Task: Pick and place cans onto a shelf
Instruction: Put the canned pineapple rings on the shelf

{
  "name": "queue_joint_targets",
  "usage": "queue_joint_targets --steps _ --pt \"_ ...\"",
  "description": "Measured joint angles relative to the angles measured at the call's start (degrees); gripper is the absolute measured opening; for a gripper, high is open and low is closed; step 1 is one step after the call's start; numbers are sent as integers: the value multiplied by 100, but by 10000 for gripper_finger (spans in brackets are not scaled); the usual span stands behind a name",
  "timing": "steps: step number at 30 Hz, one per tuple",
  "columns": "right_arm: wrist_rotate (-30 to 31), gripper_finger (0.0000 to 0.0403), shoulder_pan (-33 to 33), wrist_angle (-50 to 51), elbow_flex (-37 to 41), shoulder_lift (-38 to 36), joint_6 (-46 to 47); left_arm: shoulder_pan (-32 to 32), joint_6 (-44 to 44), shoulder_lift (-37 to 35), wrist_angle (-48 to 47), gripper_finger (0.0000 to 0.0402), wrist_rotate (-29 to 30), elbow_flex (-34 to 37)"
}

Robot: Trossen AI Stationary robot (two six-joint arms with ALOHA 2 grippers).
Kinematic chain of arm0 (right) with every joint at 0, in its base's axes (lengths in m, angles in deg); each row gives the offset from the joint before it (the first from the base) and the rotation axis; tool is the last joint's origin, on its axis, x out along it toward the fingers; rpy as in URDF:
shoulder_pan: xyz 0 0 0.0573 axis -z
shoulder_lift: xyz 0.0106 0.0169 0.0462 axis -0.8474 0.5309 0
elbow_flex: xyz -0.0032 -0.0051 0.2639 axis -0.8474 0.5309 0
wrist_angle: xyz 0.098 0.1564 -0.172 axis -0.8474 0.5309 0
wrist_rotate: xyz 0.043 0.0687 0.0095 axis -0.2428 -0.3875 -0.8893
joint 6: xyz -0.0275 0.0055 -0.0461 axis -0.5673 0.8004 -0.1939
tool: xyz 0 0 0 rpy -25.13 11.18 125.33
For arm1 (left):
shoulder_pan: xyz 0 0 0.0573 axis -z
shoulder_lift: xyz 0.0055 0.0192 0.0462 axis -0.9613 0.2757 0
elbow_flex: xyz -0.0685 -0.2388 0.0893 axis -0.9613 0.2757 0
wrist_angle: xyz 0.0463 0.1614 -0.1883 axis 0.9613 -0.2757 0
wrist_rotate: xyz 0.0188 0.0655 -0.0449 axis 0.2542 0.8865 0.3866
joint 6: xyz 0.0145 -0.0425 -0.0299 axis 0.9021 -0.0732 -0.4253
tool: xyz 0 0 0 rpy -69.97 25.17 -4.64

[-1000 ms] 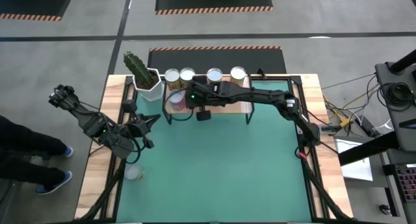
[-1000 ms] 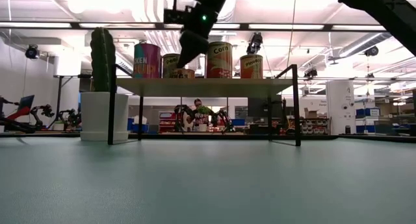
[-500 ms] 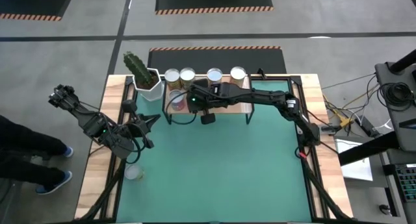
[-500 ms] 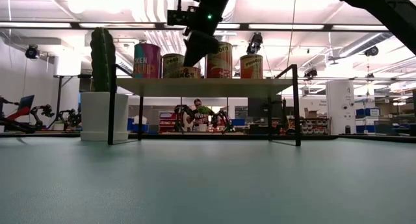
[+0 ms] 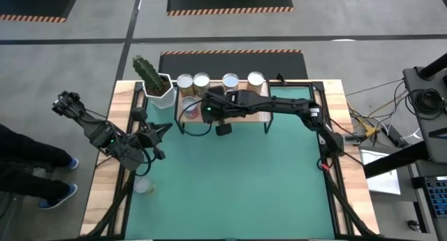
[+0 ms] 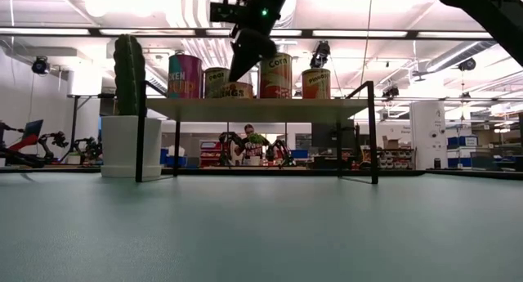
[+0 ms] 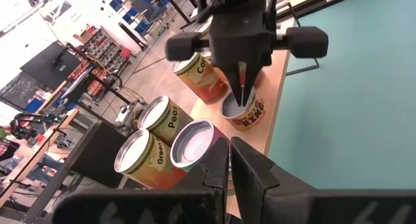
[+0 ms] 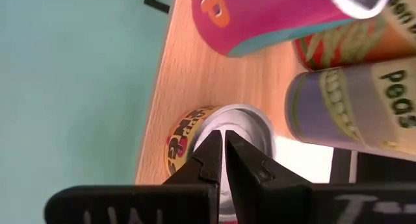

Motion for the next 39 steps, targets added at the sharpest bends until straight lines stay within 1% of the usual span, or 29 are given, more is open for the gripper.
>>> queue_joint_targets --steps 8,14,19,26,35,37,39 --pt "44 9 -32 -18 0 -162 148 0 0 1 2 0 0 0" --pt "42 9 -250 -53 0 -367 327 0 0 0 0 0 0 0" --pt "44 9 -533 -54 2 -590 416 -1 0 2 0 0 -23 0" --pt "42 9 -1017 25 16 -891 764 0 -42 2 0 0 -41 2" --pt "42 9 -1609 24 197 -1012 1126 1 -68 2 2 0 -50 2" --pt "168 9 -1694 -15 293 -1026 1199 1 -78 2 1 0 -50 2" --pt "477 9 -1764 -39 419 -1033 1292 0 -87 1 2 0 -52 2"
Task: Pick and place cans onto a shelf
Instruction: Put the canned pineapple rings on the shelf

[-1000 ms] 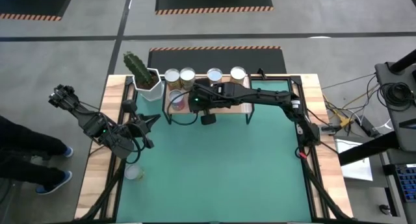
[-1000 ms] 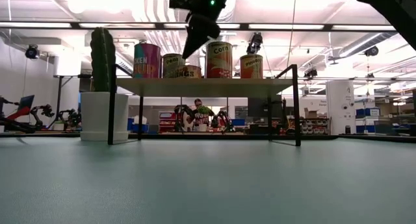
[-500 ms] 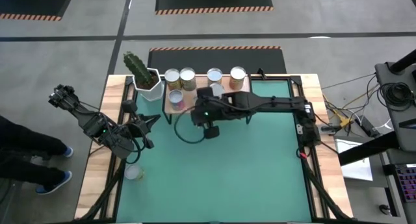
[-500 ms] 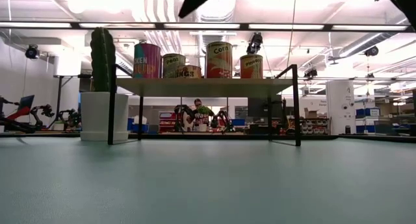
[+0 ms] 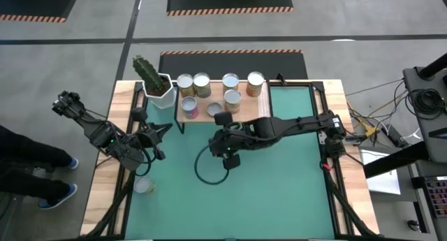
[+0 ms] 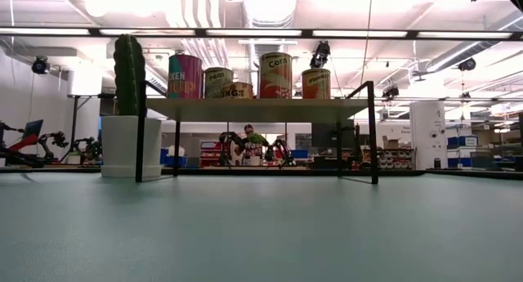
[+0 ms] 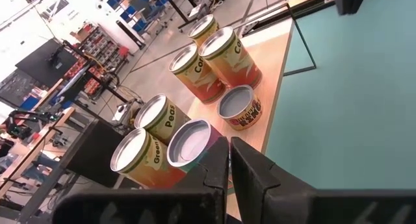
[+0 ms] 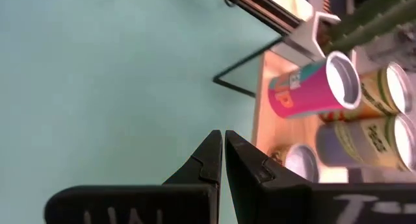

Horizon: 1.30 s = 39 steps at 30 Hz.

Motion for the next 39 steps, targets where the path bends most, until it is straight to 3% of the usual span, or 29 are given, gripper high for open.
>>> queue_joint_targets --steps 8,18,39 --pt "316 9 137 -480 714 -5 230 0 -2 1 0 0 -142 0" --pt "762 9 959 -1235 1083 -5 -46 -1 -2 1 1 0 -142 0" --pt "614 9 1208 -1898 1559 -5 -48 -1 0 1 0 0 -142 0"
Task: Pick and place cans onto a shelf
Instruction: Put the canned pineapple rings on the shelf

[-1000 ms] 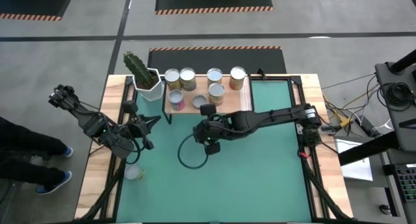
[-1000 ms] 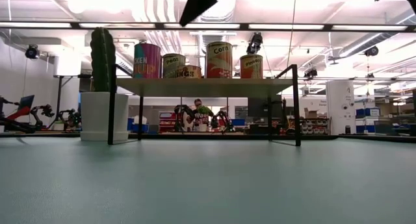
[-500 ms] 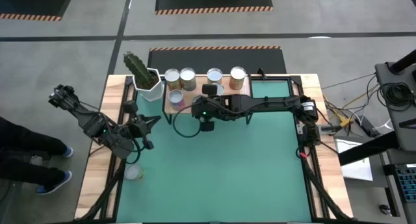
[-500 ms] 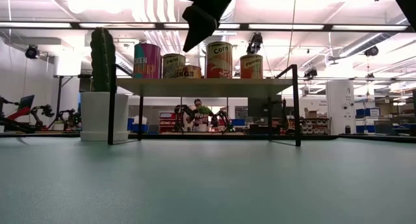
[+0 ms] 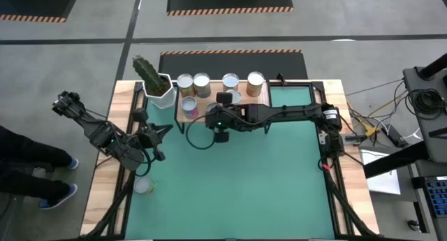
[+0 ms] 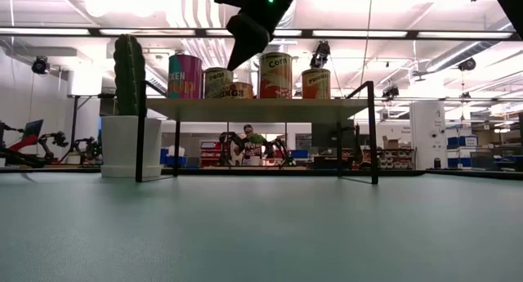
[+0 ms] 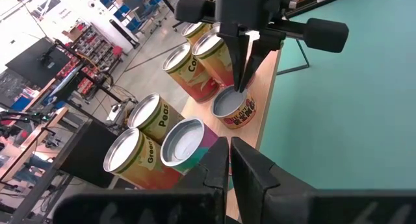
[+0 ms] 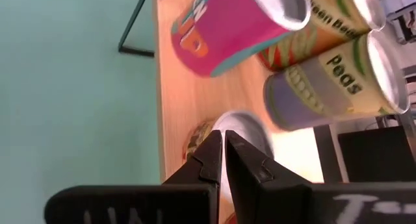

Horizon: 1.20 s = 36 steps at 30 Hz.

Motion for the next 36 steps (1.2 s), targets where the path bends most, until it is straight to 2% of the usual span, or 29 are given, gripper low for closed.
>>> queue_joint_targets --steps 7,36 --pt "2 9 85 -314 60 24 6 0 0 0 0 0 2 0" --pt "-44 9 208 -460 464 12 57 2 2 0 0 0 2 0"
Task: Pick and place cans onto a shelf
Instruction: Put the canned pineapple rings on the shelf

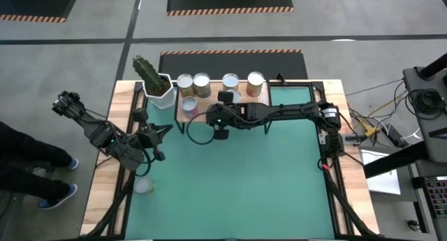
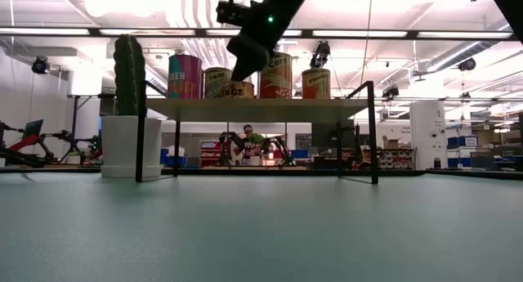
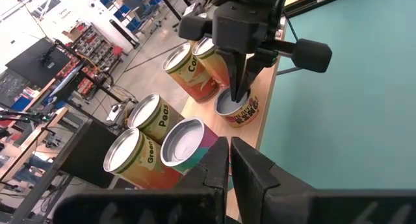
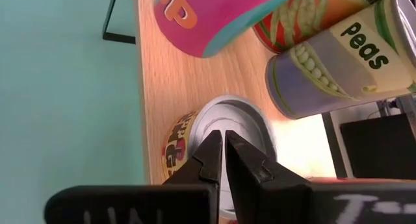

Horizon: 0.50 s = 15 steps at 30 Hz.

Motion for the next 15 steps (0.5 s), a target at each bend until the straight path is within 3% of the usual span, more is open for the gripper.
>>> queue_joint_targets --steps 9,15 --pt "44 18 -69 55 -390 -12 -67 0 0 0 -2 0 0 0" --pt "44 88 -198 324 -578 -9 -152 1 0 0 -2 0 0 0"
